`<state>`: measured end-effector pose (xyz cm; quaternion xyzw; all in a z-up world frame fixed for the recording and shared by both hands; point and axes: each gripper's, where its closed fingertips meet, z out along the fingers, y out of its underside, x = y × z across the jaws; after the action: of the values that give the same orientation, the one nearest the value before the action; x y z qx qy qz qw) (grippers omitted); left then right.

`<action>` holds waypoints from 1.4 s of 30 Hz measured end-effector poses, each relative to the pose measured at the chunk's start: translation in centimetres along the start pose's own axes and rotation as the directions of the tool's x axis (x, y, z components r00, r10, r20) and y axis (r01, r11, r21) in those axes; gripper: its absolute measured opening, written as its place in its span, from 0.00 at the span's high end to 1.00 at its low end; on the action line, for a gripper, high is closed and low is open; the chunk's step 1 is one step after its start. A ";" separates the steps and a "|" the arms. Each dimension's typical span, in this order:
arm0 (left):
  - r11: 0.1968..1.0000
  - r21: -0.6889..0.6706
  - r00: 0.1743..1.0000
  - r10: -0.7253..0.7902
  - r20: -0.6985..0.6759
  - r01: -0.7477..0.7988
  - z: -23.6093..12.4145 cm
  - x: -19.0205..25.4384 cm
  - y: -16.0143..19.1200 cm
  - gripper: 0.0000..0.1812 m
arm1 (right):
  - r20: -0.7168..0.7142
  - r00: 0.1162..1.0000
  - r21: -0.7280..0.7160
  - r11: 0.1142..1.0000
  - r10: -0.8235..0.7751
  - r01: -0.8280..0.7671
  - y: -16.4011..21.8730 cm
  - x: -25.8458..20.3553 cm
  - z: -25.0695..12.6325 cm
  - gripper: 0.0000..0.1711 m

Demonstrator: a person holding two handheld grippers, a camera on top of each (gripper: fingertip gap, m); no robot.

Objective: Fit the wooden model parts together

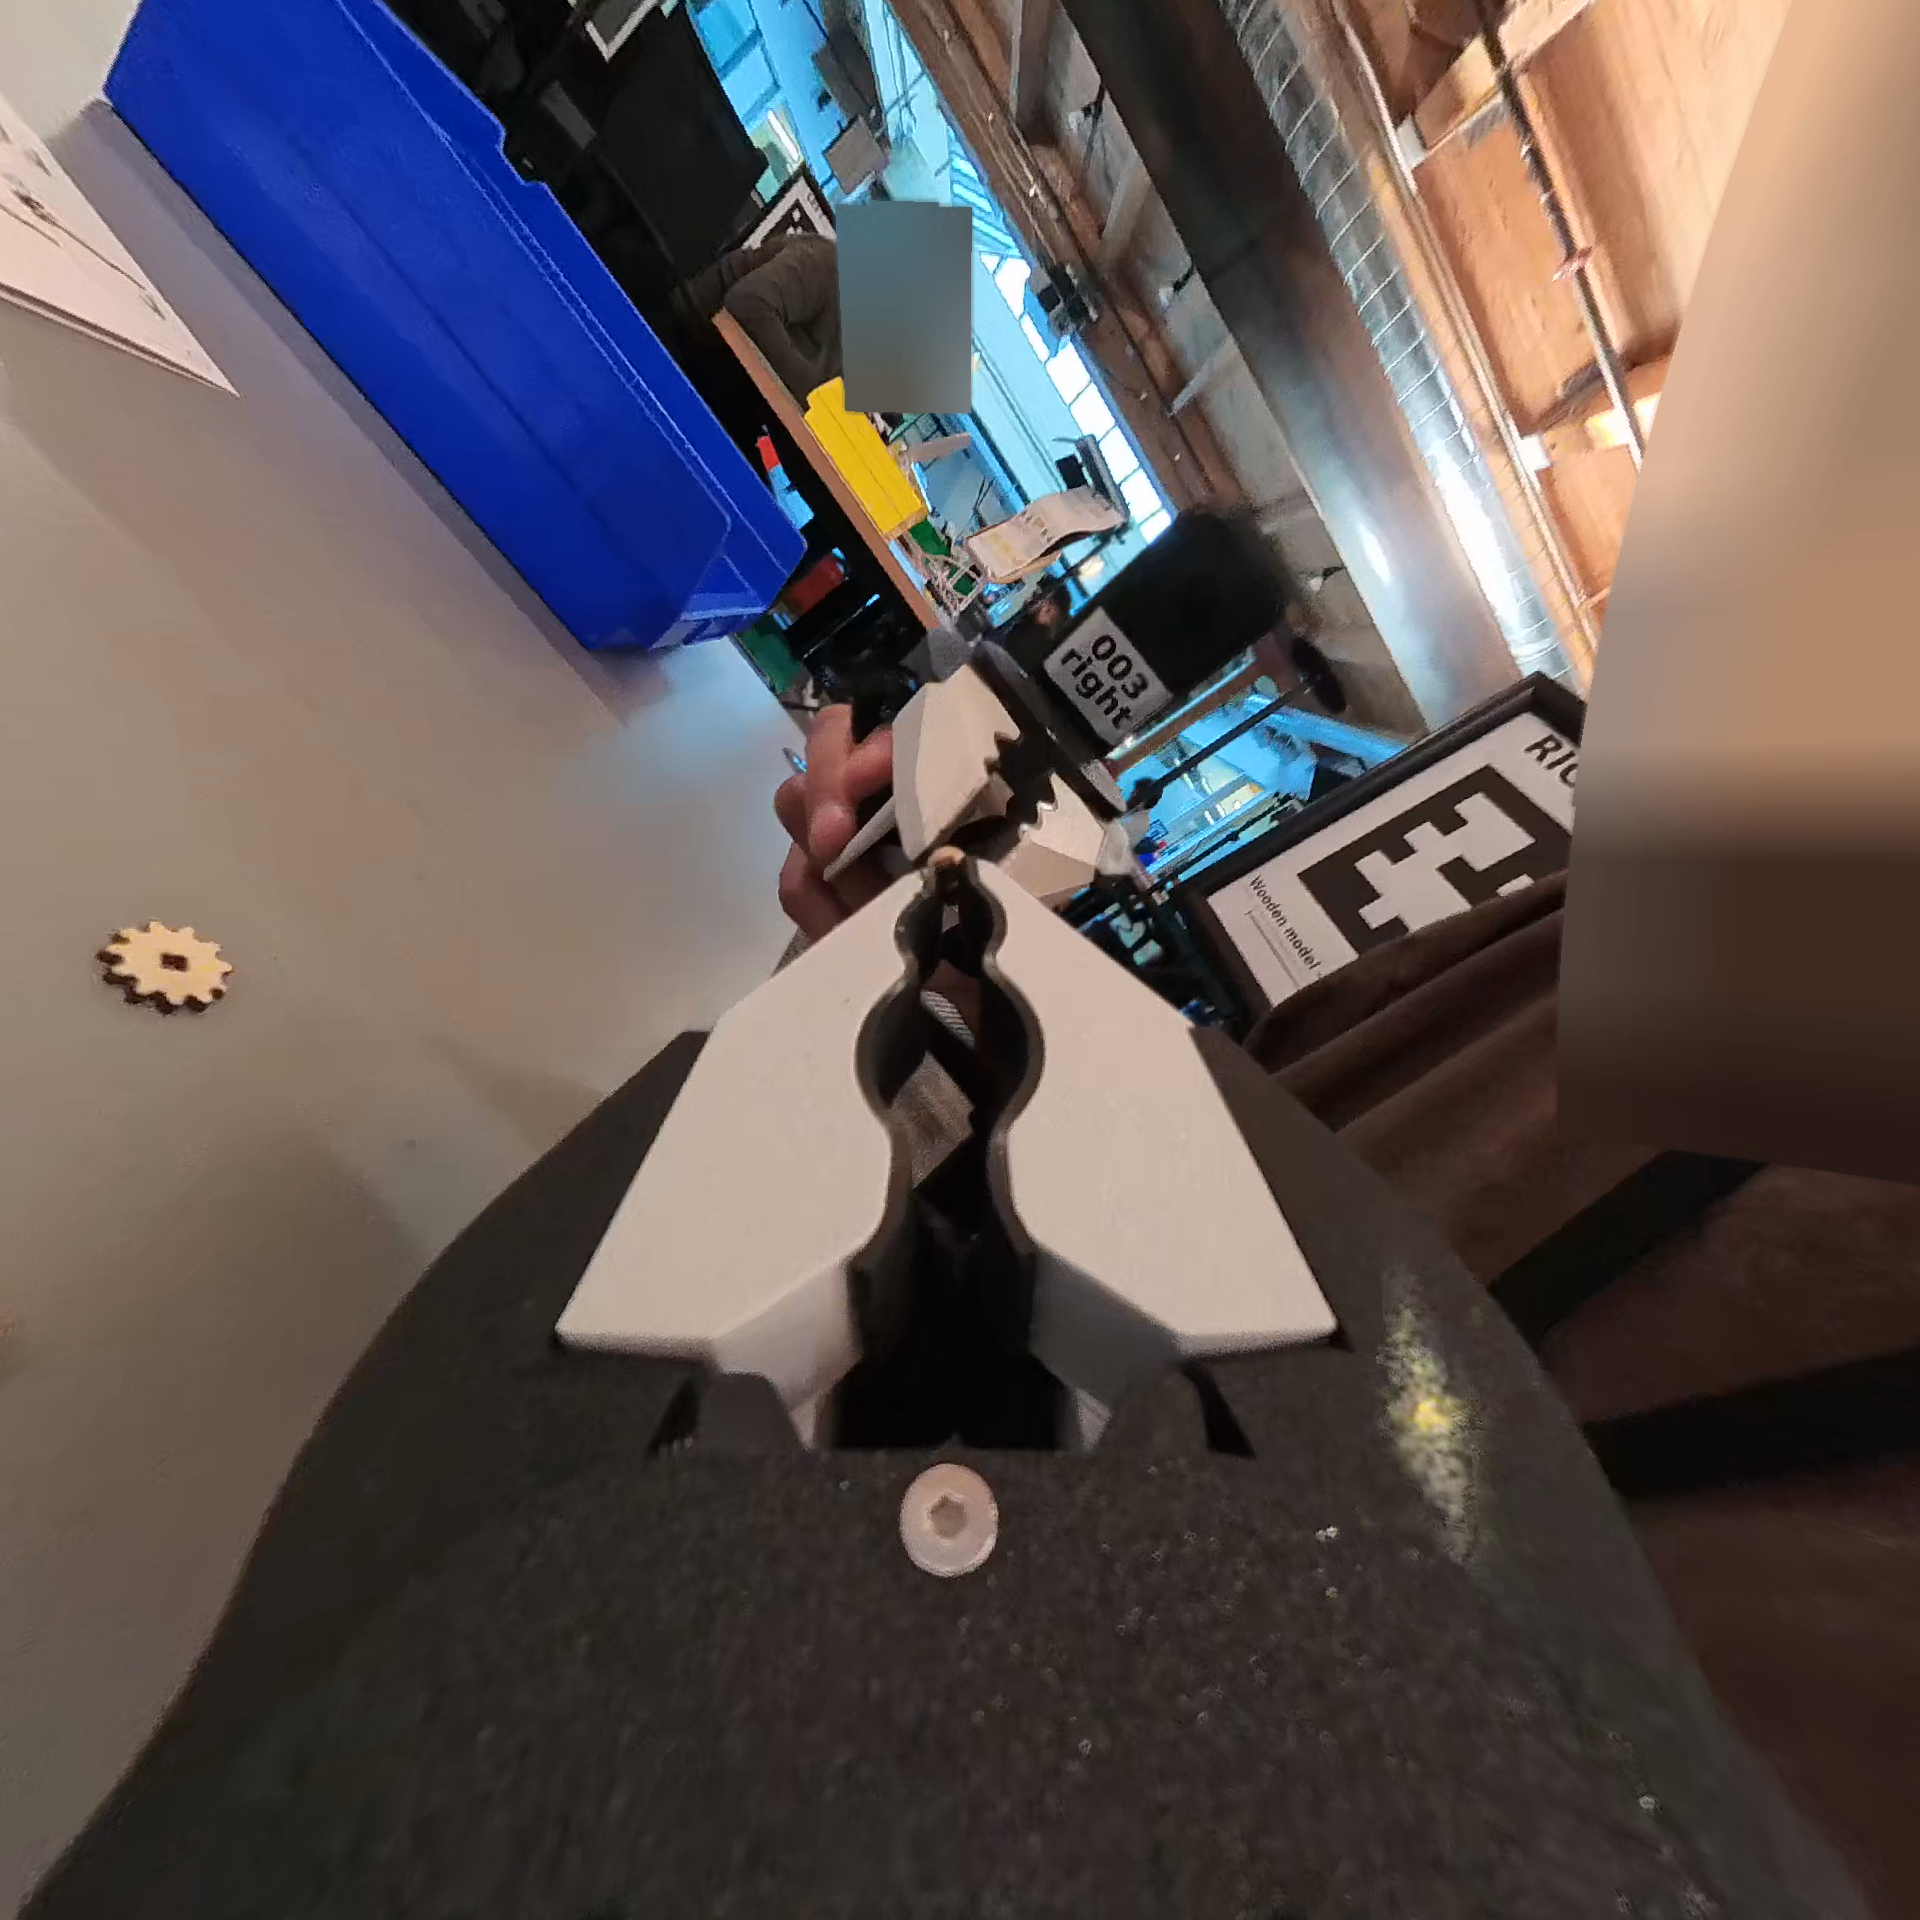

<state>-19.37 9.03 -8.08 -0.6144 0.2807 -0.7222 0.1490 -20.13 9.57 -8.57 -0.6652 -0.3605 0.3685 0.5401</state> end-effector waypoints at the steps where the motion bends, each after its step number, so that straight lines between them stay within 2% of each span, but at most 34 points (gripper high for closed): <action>1: 1.000 -0.003 1.000 -0.001 -0.001 0.001 0.0 0.0 0.1 1.00 | 0.005 1.000 -0.002 1.000 -0.001 0.001 0.0 -0.1 0.0 0.96; 12: 0.997 -0.078 1.000 0.021 -0.002 -0.021 0.1 0.0 1.1 1.00 | 0.049 0.998 -0.027 0.999 0.045 -0.044 0.7 -0.6 -0.3 0.95; 18: 0.993 -0.089 0.996 0.072 -0.047 -0.076 0.2 1.1 0.9 0.99 | 0.155 0.962 0.035 0.972 0.224 -0.232 -0.3 -1.1 -0.7 0.95; 22: 0.954 -0.111 0.960 0.280 0.006 -0.278 -0.2 1.4 0.4 0.98 | 0.275 0.877 0.081 0.899 0.395 -0.430 -1.5 -1.2 -1.5 0.95; 25: 0.839 -0.219 0.846 0.526 0.089 -0.499 -0.4 0.7 0.9 0.89 | 0.319 0.831 0.065 0.864 0.456 -0.499 -1.6 -1.4 -1.5 0.95; 27: 0.778 -0.242 0.784 0.613 0.091 -0.580 -0.3 1.0 1.1 0.88 | 0.318 0.836 0.044 0.873 0.448 -0.485 -1.4 -1.7 -1.2 0.96; 28: 0.772 -0.230 0.779 0.622 0.080 -0.593 -0.3 1.4 1.0 0.88 | 0.317 0.841 0.029 0.882 0.437 -0.470 -1.2 -1.9 -1.1 0.95; 32: 0.791 -0.216 0.802 0.595 0.049 -0.573 -0.4 1.8 1.1 0.93 | 0.296 0.876 -0.022 0.920 0.380 -0.391 -0.3 -2.5 -0.9 0.95; 42: 0.737 -0.291 0.770 0.638 0.000 -0.610 -0.2 1.7 2.7 0.97 | 0.297 0.894 -0.058 0.941 0.336 -0.334 0.3 -3.2 -0.7 0.96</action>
<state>-20.24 6.03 -8.32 -0.5344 0.5595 -0.5526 0.3099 -21.02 6.43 -8.40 -0.6545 -0.3202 0.5524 0.4050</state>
